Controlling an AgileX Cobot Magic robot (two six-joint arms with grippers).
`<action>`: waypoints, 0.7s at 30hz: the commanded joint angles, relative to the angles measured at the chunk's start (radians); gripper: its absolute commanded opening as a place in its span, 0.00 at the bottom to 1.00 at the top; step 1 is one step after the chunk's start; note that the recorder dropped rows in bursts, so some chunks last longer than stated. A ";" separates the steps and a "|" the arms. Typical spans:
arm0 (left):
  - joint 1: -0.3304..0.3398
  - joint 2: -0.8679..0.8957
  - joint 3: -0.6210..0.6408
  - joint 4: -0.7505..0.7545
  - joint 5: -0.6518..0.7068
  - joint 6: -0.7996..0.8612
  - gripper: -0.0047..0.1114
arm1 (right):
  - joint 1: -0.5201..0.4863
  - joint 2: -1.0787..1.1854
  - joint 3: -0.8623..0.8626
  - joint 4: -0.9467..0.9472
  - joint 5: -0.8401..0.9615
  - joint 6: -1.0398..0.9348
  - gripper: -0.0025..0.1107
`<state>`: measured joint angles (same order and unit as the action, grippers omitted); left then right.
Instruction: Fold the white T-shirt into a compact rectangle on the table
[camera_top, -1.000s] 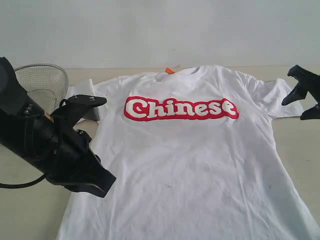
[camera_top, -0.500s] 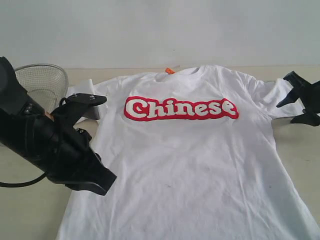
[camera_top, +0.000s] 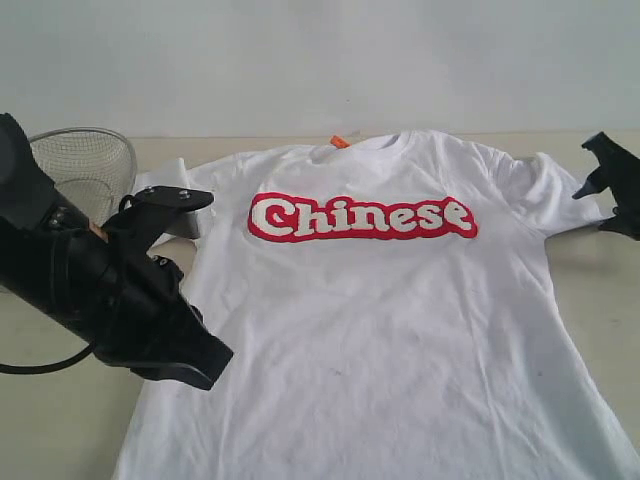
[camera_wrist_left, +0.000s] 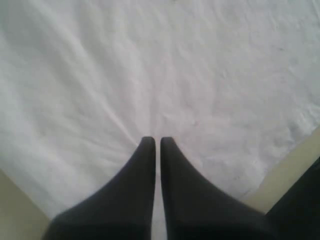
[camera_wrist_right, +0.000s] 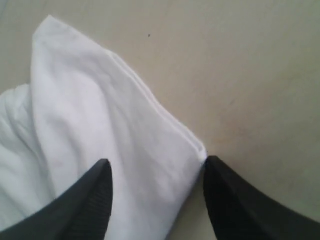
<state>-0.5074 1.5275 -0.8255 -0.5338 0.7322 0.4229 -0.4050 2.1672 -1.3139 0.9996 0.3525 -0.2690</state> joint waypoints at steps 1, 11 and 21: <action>-0.003 -0.003 -0.006 -0.005 -0.007 0.000 0.08 | -0.004 0.033 0.011 -0.041 -0.058 -0.005 0.48; -0.003 -0.003 -0.006 -0.005 -0.024 -0.004 0.08 | 0.017 0.076 0.011 -0.041 -0.026 -0.021 0.48; -0.003 -0.003 -0.006 -0.005 -0.036 -0.004 0.08 | 0.032 0.079 0.011 -0.041 0.098 -0.060 0.48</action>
<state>-0.5074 1.5275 -0.8255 -0.5338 0.7124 0.4229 -0.3819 2.1938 -1.3325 0.9942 0.3322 -0.3150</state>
